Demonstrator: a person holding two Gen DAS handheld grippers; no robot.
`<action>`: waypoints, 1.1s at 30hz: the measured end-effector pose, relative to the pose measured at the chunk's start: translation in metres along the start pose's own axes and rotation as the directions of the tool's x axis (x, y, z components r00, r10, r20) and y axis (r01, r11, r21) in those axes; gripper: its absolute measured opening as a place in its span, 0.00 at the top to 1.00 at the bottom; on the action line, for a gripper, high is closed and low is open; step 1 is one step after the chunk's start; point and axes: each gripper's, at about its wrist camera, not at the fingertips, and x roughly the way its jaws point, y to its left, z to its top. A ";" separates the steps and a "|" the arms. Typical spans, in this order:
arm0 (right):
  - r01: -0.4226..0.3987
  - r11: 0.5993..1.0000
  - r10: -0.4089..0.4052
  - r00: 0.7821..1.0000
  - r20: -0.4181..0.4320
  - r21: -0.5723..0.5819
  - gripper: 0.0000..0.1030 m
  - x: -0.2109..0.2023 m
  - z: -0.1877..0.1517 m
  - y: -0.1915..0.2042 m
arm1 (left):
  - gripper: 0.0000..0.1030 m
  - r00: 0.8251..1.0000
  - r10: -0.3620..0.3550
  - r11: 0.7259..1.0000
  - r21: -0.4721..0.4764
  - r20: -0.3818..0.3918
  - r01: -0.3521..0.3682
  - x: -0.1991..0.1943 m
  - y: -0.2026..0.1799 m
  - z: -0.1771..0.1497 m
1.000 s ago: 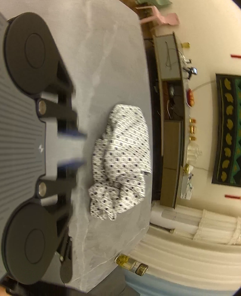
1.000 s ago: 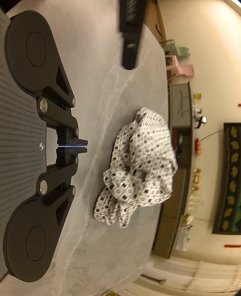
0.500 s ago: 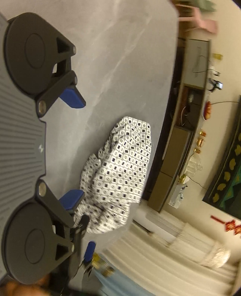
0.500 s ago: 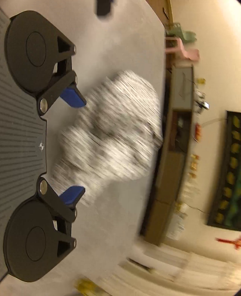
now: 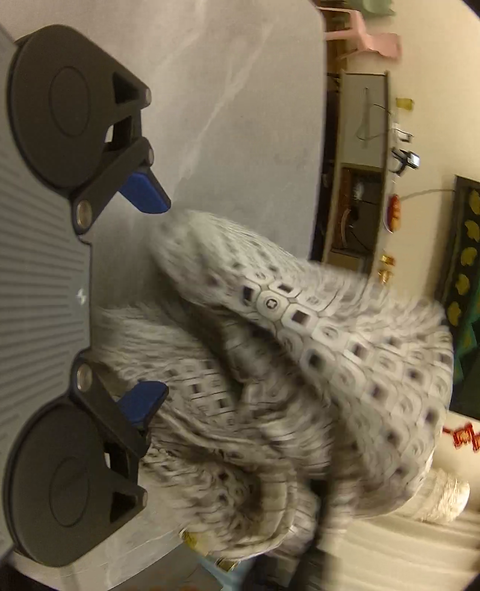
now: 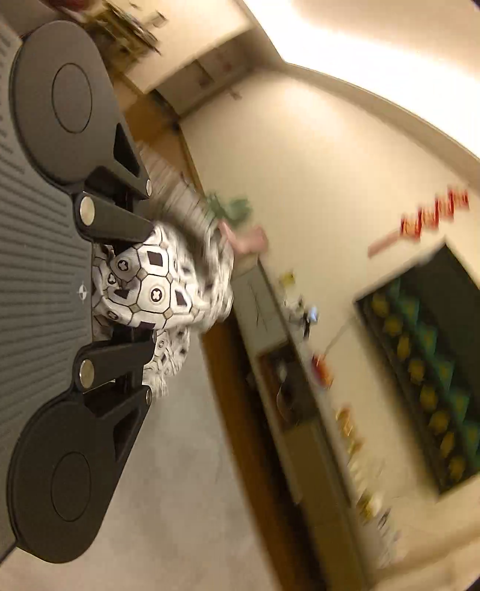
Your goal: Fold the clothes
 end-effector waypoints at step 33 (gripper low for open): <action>0.150 0.952 -0.104 0.979 0.177 -0.267 1.00 0.008 0.080 0.066 | 0.10 0.995 0.096 0.980 -0.176 -0.009 -0.096 -0.037 0.055 0.008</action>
